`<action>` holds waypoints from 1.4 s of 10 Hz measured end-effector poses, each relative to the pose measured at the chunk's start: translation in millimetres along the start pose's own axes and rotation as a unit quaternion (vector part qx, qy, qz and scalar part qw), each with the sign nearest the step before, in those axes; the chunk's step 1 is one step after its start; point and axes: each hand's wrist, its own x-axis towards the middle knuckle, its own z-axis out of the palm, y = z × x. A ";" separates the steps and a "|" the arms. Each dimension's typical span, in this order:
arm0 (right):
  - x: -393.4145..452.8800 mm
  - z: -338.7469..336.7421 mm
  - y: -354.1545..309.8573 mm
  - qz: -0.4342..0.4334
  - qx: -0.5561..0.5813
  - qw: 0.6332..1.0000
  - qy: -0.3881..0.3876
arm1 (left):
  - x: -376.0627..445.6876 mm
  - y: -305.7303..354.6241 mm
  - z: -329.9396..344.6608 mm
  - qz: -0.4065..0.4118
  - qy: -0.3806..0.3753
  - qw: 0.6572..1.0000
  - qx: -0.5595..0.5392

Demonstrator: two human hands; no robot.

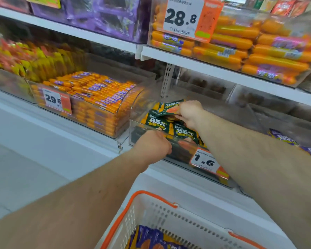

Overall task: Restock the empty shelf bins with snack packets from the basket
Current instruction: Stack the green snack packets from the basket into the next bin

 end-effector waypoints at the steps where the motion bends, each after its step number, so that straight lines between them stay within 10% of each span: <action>1: 8.7 6.9 3.0 -0.060 -0.265 0.962 0.014 | 2.1 -2.3 -0.1 0.011 0.005 1.000 0.008; 2: 7.8 9.0 0.2 -0.130 -0.466 0.874 0.034 | 3.9 -3.3 -0.7 0.012 0.004 1.000 -0.003; 6: -8.9 -1.3 3.5 -0.140 -0.506 0.851 0.018 | -4.4 -0.4 2.5 -0.003 -0.022 1.000 0.009; 7: -37.1 -15.3 6.0 -0.225 -0.489 0.842 0.040 | -12.7 -8.2 13.1 0.003 -0.075 0.996 0.057; 9: -117.1 -59.4 55.1 -0.611 -0.408 0.659 0.159 | -34.1 -26.9 54.1 0.018 -0.210 0.957 0.196; 10: -149.3 -78.1 102.4 -0.627 -0.330 0.685 0.168 | -42.5 -36.7 75.0 0.032 -0.279 0.922 0.266; 12: -161.4 -119.5 247.3 -0.384 -0.488 0.783 0.039 | -57.7 -54.1 102.7 0.047 -0.372 0.846 0.378; 13: -167.1 -148.4 301.1 -0.110 -0.541 0.834 -0.021 | -65.8 -58.0 108.2 0.041 -0.388 0.833 0.392; 14: -179.8 -174.4 344.4 0.103 -0.579 0.804 -0.092 | -67.3 -65.3 111.2 0.043 -0.400 0.813 0.421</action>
